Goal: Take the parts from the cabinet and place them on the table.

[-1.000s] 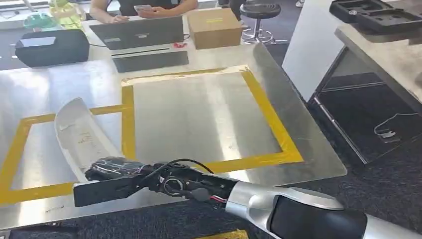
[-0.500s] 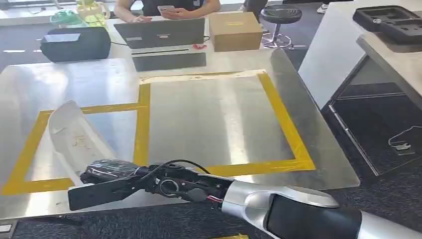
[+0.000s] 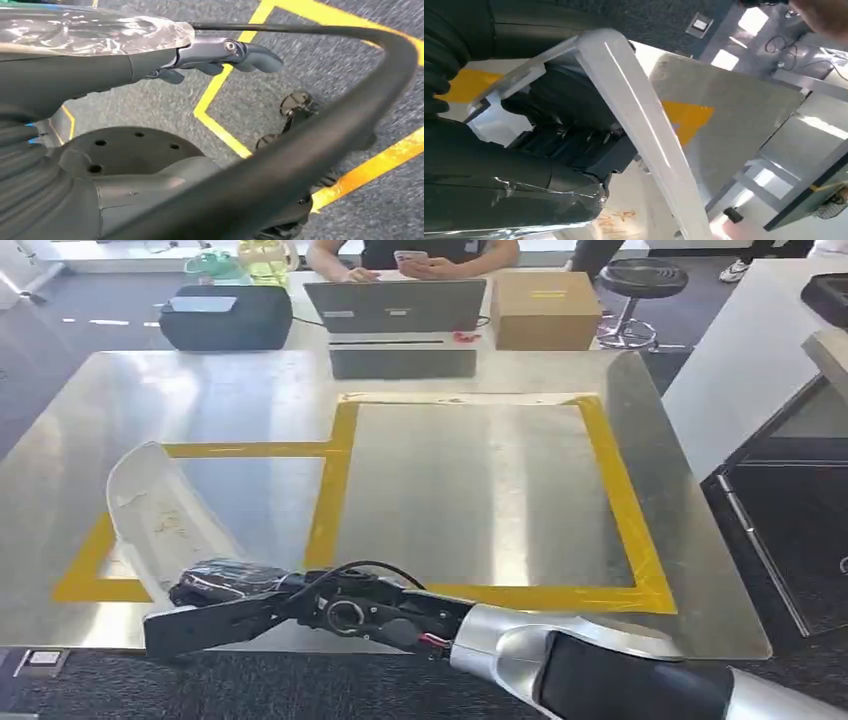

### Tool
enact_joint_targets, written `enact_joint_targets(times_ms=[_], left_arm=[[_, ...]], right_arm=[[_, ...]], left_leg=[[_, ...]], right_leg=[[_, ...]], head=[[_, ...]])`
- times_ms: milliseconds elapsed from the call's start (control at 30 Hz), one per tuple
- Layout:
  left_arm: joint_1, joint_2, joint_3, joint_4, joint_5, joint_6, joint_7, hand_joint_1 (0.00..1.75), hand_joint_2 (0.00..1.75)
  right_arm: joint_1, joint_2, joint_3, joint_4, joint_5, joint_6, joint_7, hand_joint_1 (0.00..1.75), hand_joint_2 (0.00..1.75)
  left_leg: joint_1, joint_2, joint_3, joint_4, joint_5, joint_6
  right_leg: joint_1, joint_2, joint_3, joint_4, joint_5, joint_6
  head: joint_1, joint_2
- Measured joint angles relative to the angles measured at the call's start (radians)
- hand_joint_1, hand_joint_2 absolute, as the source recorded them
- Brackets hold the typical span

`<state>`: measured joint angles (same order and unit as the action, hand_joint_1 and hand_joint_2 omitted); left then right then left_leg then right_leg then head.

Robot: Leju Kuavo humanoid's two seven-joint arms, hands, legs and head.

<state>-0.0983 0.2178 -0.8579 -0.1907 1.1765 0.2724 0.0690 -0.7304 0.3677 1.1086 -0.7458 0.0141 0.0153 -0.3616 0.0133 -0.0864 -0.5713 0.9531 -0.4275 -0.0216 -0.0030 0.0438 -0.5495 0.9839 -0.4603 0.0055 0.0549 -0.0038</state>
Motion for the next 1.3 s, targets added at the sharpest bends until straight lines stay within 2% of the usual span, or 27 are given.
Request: enact_joint_targets(times_ms=[33, 67, 100, 167, 200, 233, 267, 300, 333, 367, 400, 433, 467, 500, 600, 733, 833, 1067, 1167, 1300], left_arm=[[0.002, 0.004, 0.0, 0.0, 0.0, 0.0, 0.0, 0.0, 1.75], [0.004, 0.0, 0.0, 0.0, 0.0, 0.0, 0.0, 0.0, 1.75], [0.003, 0.0, 0.0, 0.0, 0.0, 0.0, 0.0, 0.0, 1.75], [-0.001, 0.0, 0.0, 0.0, 0.0, 0.0, 0.001, 0.0, 1.75], [-0.001, 0.0, 0.0, 0.0, 0.001, 0.0, 0.001, 0.0, 1.75], [0.0, 0.0, 0.0, 0.0, 0.002, 0.0, 0.001, 0.0, 1.75], [0.001, -0.001, 0.0, 0.0, 0.002, 0.0, 0.001, 0.0, 1.75], [0.002, 0.0, 0.0, 0.0, 0.003, 0.0, 0.001, 0.0, 1.75], [0.002, 0.0, 0.0, 0.0, 0.003, 0.0, 0.001, 0.0, 1.75], [0.001, 0.002, 0.0, 0.0, 0.003, 0.0, 0.001, 0.0, 1.75], [-0.001, 0.003, 0.0, 0.0, 0.003, 0.001, 0.001, 0.0, 1.75], [-0.002, 0.003, 0.0, 0.0, 0.004, 0.002, 0.001, 0.0, 1.75], [-0.002, 0.002, 0.0, 0.0, 0.004, 0.002, 0.001, 0.0, 1.75], [-0.001, 0.001, 0.0, 0.0, 0.004, 0.002, 0.001, 0.0, 1.75], [0.002, 0.003, 0.0, 0.0, 0.005, 0.003, 0.0, 0.0, 1.75], [0.002, 0.004, 0.0, 0.0, 0.005, 0.003, -0.003, 0.0, 1.75], [0.002, 0.003, 0.0, 0.0, 0.008, 0.003, -0.003, 0.0, 1.75], [0.005, 0.005, 0.0, 0.0, 0.014, -0.002, 0.003, 0.0, 1.75], [0.005, 0.006, 0.0, 0.0, 0.01, -0.01, 0.003, 0.0, 1.75], [0.005, 0.006, 0.0, 0.0, 0.002, -0.011, -0.008, 0.0, 1.75]], right_arm=[[-0.001, 0.001, 0.0, 0.0, 0.0, 0.0, 0.0, 1.71, 1.75], [-0.002, 0.002, 0.0, 0.0, 0.0, 0.0, 0.0, 1.71, 1.75], [-0.004, 0.003, 0.0, 0.0, 0.0, -0.001, -0.001, 1.71, 1.75], [-0.003, 0.003, 0.0, 0.002, 0.0, -0.001, 0.0, 1.71, 1.75], [-0.002, 0.003, 0.0, 0.004, 0.0, -0.001, 0.0, 1.71, 1.75], [-0.001, 0.003, 0.0, 0.005, -0.001, -0.001, 0.0, 1.71, 1.75], [-0.001, 0.003, 0.0, 0.007, -0.001, -0.002, 0.0, 1.71, 1.75], [-0.001, 0.003, 0.0, 0.008, -0.001, -0.002, 0.0, 1.71, 1.75], [-0.001, 0.003, 0.0, 0.008, -0.001, -0.003, 0.001, 1.71, 1.75], [-0.002, 0.004, 0.0, 0.008, 0.004, -0.008, 0.005, 1.71, 1.75], [-0.004, 0.004, 0.001, 0.008, 0.016, -0.018, 0.015, 1.71, 1.75], [-0.005, 0.004, 0.002, 0.008, 0.026, -0.029, 0.028, 1.71, 1.75], [-0.005, 0.004, 0.004, 0.009, 0.031, -0.037, 0.039, 1.71, 1.75], [-0.004, 0.004, 0.006, 0.01, 0.032, -0.04, 0.048, 1.71, 1.75], [-0.004, 0.004, 0.012, 0.014, 0.033, -0.046, 0.057, 1.71, 1.75], [-0.004, 0.004, 0.018, 0.02, 0.034, -0.06, 0.068, 1.71, 1.75], [-0.005, 0.003, 0.01, 0.04, 0.023, -0.093, 0.073, 1.71, 1.75], [-0.009, -0.05, -0.055, 0.092, 0.013, -0.182, 0.092, 1.71, 1.75], [-0.009, -0.074, -0.079, 0.105, 0.059, -0.209, 0.122, 1.71, 1.75], [-0.009, -0.079, -0.088, 0.124, 0.117, -0.226, 0.153, 1.71, 1.75]], left_leg=[[-0.001, -0.003, 0.0, 0.001, -0.003, -0.005], [-0.001, 0.032, -0.004, 0.019, -0.019, -0.009], [-0.002, 0.062, -0.034, 0.078, -0.053, -0.014], [0.002, 0.078, -0.12, 0.246, -0.126, -0.022], [0.003, 0.079, -0.156, 0.312, -0.145, -0.025], [0.004, 0.08, -0.171, 0.335, -0.141, -0.025], [0.004, 0.08, -0.158, 0.302, -0.111, -0.025], [0.004, 0.08, -0.119, 0.225, -0.065, -0.022], [0.003, 0.082, -0.066, 0.12, -0.017, -0.017], [0.002, 0.088, -0.018, 0.03, 0.017, -0.01], [-0.008, 0.095, -0.002, -0.006, 0.005, -0.007], [-0.008, 0.092, -0.004, -0.006, 0.008, -0.002], [-0.005, 0.092, -0.003, -0.012, 0.011, -0.008], [-0.005, 0.091, -0.001, -0.009, 0.008, -0.013], [-0.009, 0.089, -0.001, -0.008, 0.008, -0.008], [-0.01, 0.089, -0.001, -0.008, 0.006, -0.001], [-0.01, 0.089, -0.001, -0.007, 0.005, 0.0], [-0.011, 0.089, -0.001, -0.007, 0.005, 0.001], [-0.011, 0.09, 0.0, -0.007, 0.005, 0.001], [-0.01, 0.09, 0.001, -0.009, 0.005, 0.001]], right_leg=[[-0.008, -0.007, 0.004, -0.01, 0.005, -0.008], [-0.009, -0.016, 0.009, -0.016, 0.008, -0.013], [-0.01, -0.023, 0.008, -0.018, 0.009, -0.019], [-0.007, -0.039, 0.007, -0.018, 0.006, -0.024], [-0.007, -0.047, 0.007, -0.018, 0.006, -0.025], [-0.006, -0.052, 0.007, -0.018, 0.006, -0.025], [-0.006, -0.055, 0.007, -0.018, 0.005, -0.025], [-0.006, -0.057, 0.008, -0.018, 0.005, -0.024], [-0.006, -0.057, 0.01, -0.018, 0.004, -0.023], [-0.006, -0.058, 0.011, -0.018, 0.003, -0.021], [0.004, -0.058, 0.008, -0.015, 0.0, -0.015], [0.001, -0.058, 0.007, -0.016, 0.001, -0.01], [0.009, -0.058, 0.006, -0.01, -0.01, -0.015], [0.004, -0.059, 0.008, -0.013, -0.006, -0.039], [0.002, -0.059, 0.013, -0.019, -0.002, -0.022], [0.002, -0.059, 0.017, -0.028, 0.0, -0.016], [0.002, -0.059, 0.019, -0.031, 0.0, -0.008], [0.0, -0.059, 0.019, -0.032, 0.001, -0.007], [0.0, -0.059, 0.019, -0.032, 0.001, -0.007], [0.001, -0.059, 0.019, -0.032, 0.001, -0.007]], head=[[0.001, 0.0], [-0.003, 0.0], [-0.015, 0.0], [-0.017, 0.0], [-0.018, 0.0], [-0.018, 0.0], [-0.018, 0.0], [-0.018, 0.0], [-0.018, 0.0], [-0.019, 0.0], [-0.02, 0.0], [-0.016, 0.0], [-0.015, 0.0], [-0.011, 0.0], [-0.008, 0.0], [-0.008, 0.0], [-0.008, 0.0], [-0.008, 0.0], [-0.008, 0.0], [-0.008, 0.0]])
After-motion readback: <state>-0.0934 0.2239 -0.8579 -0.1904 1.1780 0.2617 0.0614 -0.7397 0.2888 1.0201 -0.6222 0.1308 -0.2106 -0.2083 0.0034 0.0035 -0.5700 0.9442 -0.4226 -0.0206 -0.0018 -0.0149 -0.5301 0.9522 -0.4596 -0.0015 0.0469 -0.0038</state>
